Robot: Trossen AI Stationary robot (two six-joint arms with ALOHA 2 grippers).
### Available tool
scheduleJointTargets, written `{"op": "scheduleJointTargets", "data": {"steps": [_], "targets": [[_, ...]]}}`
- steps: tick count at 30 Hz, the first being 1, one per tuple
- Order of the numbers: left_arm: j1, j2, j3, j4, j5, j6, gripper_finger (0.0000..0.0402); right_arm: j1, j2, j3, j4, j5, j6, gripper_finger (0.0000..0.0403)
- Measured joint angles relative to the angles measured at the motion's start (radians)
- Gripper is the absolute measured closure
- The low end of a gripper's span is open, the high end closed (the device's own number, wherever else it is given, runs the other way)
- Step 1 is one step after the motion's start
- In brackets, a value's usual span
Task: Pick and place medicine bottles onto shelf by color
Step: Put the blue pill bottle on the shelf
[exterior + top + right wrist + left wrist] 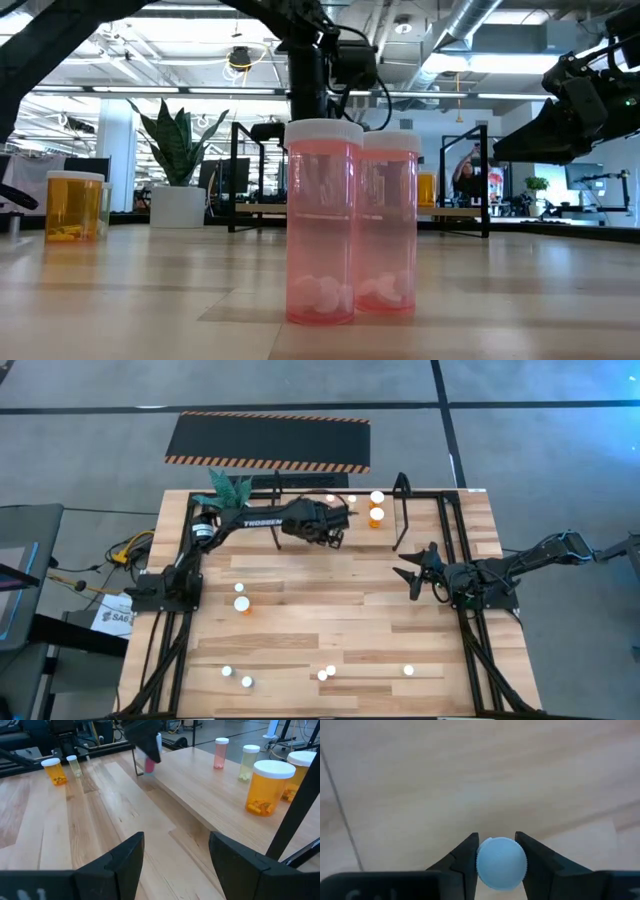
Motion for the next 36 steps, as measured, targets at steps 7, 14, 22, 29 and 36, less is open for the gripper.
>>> {"op": "scheduleJointTargets", "data": {"steps": [7, 14, 22, 29, 36], "targets": [[0.088, -0.002, 0.0, 0.024, -0.004, 0.076, 0.0301, 0.0, 0.0, 0.0, 0.0, 0.0, 0.0, 0.0159], [0.158, -0.002, 0.0, 0.091, 0.002, 0.129, 0.0302, 0.0, 0.0, 0.0, 0.0, 0.0, 0.0, 0.0159], [0.205, -0.002, 0.0, 0.189, -0.007, 0.163, 0.0302, 0.0, 0.0, 0.0, 0.0, 0.0, 0.0, 0.0159], [0.217, -0.001, -0.008, 0.221, -0.051, 0.16, 0.0302, 0.0, 0.0, 0.0, 0.0, 0.0, 0.0, 0.0159], [0.219, 0.012, -0.009, 0.241, -0.08, 0.155, 0.0302, 0.0, 0.0, 0.0, 0.0, 0.0, 0.0, 0.0159]]}}
